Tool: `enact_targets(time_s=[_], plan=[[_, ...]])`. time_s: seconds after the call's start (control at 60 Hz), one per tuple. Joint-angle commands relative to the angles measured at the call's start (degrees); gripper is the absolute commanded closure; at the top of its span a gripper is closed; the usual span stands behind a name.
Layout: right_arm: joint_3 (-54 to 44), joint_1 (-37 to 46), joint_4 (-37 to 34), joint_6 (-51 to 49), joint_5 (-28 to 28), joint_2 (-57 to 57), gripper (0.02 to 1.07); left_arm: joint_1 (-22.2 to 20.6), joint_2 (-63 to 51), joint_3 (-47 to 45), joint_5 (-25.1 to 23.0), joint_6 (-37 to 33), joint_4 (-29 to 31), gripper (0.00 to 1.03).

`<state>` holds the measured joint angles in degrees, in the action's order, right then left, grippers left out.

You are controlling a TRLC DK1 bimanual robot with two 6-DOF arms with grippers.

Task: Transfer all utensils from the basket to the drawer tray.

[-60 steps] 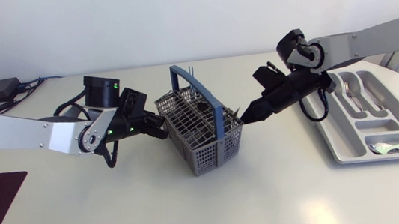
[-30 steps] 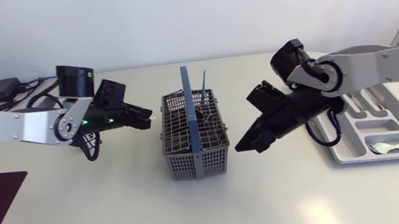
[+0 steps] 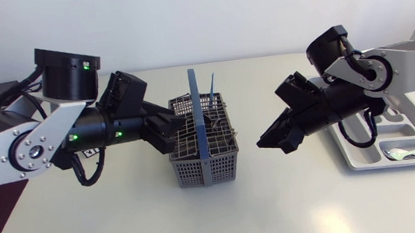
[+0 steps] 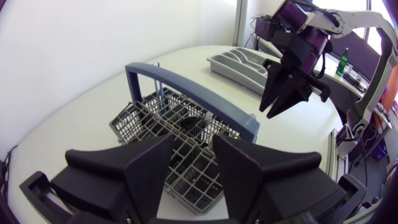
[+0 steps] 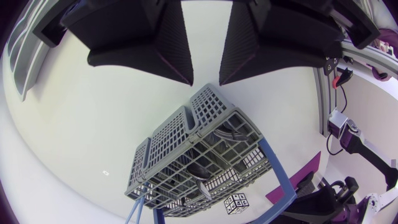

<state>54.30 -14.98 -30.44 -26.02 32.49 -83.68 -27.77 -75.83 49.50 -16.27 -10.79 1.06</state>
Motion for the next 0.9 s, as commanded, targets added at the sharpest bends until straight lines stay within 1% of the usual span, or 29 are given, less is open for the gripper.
enact_targets(time_s=[0.0,0.05,0.083,0.3,0.367,0.467,0.517,0.583,0.65,0.683,0.767,0.883], plan=[[-0.87,0.13,0.03,-0.79,-0.59,0.53,0.70,-0.27,-1.60,-2.03,0.63,-1.43,1.23,0.59],[-0.87,0.13,0.11,-0.70,-0.85,0.36,0.70,-0.36,-2.13,-2.56,0.63,-1.52,1.93,0.59],[-0.69,0.13,0.11,-0.70,-1.03,0.10,0.70,-0.36,-2.92,-2.91,0.63,-1.52,2.10,0.61],[0.36,-1.28,0.90,-0.08,-1.99,-2.01,0.70,-0.71,-9.25,-3.09,0.72,-2.13,5.62,0.61],[0.72,-1.98,1.17,0.27,-2.34,-2.45,0.70,-0.44,-11.18,-2.30,1.42,-2.22,7.11,0.61],[1.24,-2.77,1.61,1.15,-2.34,-3.07,0.70,0.26,-9.68,-2.65,1.42,-2.49,7.64,0.61],[1.59,-3.21,2.22,1.94,-2.43,-3.51,0.70,1.93,-6.70,-3.26,1.33,-2.66,6.85,0.61],[2.12,-4.09,3.10,2.91,-2.87,-4.83,0.70,5.27,-4.32,-3.44,1.33,-2.31,3.86,0.61],[2.65,-4.97,4.24,3.17,-4.01,-5.88,0.70,8.35,-4.76,-2.83,1.33,-1.96,1.58,0.61],[3.44,-5.32,5.12,4.84,-5.24,-7.29,0.70,10.19,-8.10,-1.33,1.33,-1.96,0.79,0.61],[4.41,-6.02,5.04,5.45,-5.33,-8.61,0.70,11.25,-12.41,0.43,1.33,-1.96,0.79,0.61],[4.93,-8.22,5.91,6.51,-6.12,-9.92,0.70,10.98,-17.16,2.54,1.24,-1.78,-0.01,0.61]])
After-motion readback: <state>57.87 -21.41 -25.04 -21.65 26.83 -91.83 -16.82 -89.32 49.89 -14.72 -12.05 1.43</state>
